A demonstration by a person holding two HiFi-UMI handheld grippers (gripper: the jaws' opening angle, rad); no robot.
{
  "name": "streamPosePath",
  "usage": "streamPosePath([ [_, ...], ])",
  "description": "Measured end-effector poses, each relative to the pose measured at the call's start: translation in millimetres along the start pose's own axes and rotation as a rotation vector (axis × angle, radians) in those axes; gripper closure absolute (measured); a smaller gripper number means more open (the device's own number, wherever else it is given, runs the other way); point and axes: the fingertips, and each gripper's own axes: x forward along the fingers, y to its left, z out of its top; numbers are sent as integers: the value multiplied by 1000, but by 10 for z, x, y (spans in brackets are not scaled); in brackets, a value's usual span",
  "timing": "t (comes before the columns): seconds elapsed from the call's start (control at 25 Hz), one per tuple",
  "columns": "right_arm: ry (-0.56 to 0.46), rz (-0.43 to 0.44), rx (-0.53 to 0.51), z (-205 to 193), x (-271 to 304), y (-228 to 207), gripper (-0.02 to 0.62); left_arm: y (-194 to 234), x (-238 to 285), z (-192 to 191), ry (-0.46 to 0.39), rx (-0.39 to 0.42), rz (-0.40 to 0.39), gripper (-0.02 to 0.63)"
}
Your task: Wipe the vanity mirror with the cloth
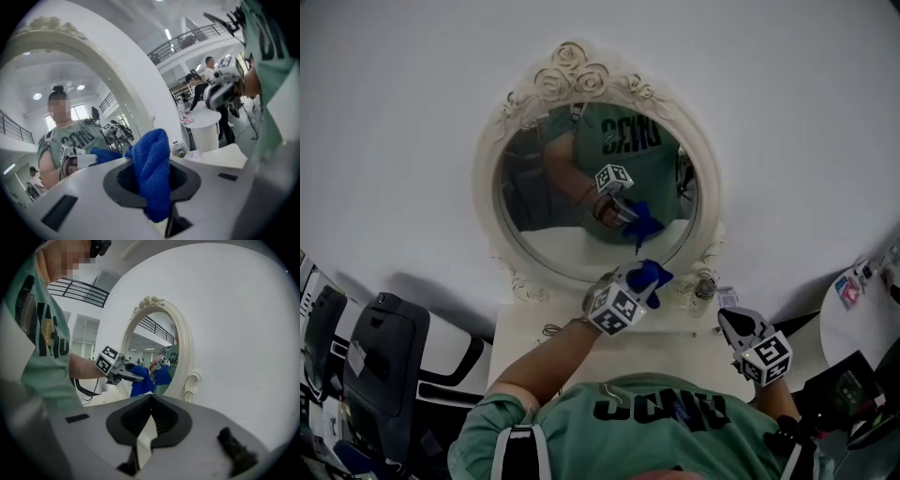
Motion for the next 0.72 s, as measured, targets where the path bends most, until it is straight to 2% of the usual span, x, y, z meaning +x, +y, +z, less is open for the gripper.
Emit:
streamPosePath([
  [0.16, -7, 26, -10, 109, 136, 128, 583, 191, -680, -138, -102, -216, 7, 512],
  [0.28, -14, 68, -32, 244, 278, 313, 583, 315, -1200, -184, -222, -364, 30, 512],
  [0.48, -12, 159, -52, 386, 465, 513, 583, 288, -1858, -280, -409, -519, 87, 512],
  [0.72, -24, 224, 8, 390, 654, 723, 583, 82, -2192, -545, -493, -685, 75, 512],
])
